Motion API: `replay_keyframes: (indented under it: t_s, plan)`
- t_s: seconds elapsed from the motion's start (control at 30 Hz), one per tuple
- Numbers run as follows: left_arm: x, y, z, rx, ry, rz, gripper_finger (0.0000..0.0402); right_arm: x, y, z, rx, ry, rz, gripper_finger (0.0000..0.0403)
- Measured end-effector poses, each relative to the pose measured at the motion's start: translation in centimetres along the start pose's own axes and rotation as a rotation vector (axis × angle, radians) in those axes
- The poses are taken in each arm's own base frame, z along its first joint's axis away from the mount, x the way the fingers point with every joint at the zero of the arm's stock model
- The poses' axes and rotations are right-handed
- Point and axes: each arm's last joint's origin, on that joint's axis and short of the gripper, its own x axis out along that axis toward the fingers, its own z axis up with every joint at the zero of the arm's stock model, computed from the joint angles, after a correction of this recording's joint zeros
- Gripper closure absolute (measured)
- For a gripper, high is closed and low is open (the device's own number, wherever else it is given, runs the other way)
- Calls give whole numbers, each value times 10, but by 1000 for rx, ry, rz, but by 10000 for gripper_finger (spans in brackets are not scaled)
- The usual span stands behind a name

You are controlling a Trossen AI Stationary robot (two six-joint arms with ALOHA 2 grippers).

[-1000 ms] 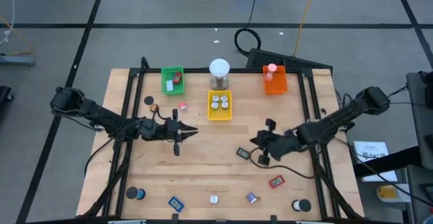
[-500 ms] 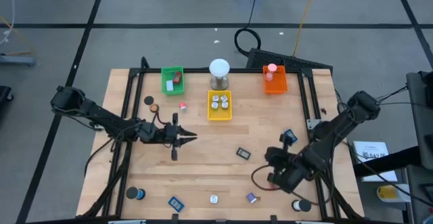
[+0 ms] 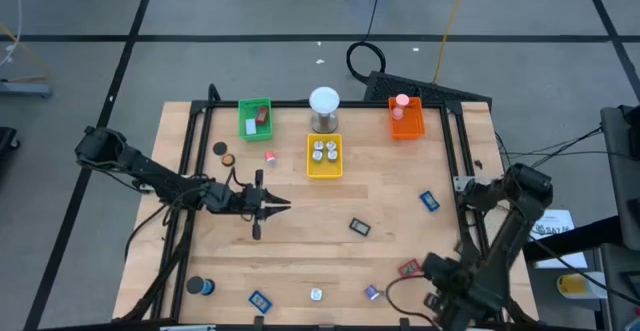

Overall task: Pick & Place Office items
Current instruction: Put the black white hourglass into the orange bin

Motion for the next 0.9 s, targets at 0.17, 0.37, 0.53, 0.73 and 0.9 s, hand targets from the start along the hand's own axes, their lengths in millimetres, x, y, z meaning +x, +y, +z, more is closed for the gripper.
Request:
replay_keyframes:
  t_s: [0.17,0.37,0.53,0.73,0.9]
  plan:
    - [0,0,0,0,0,1,350,-2,2,-24,55,78,24,288]
    - [0,0,0,4,0,1,350,-4,5,-43,77,104,85,177]
    - [0,0,0,11,0,1,350,-5,7,-52,70,107,119,101]
    - [0,0,-3,19,28,2,350,-7,15,-55,50,23,242,56]
    - [0,0,-3,12,31,2,350,1,18,-56,48,25,220,52]
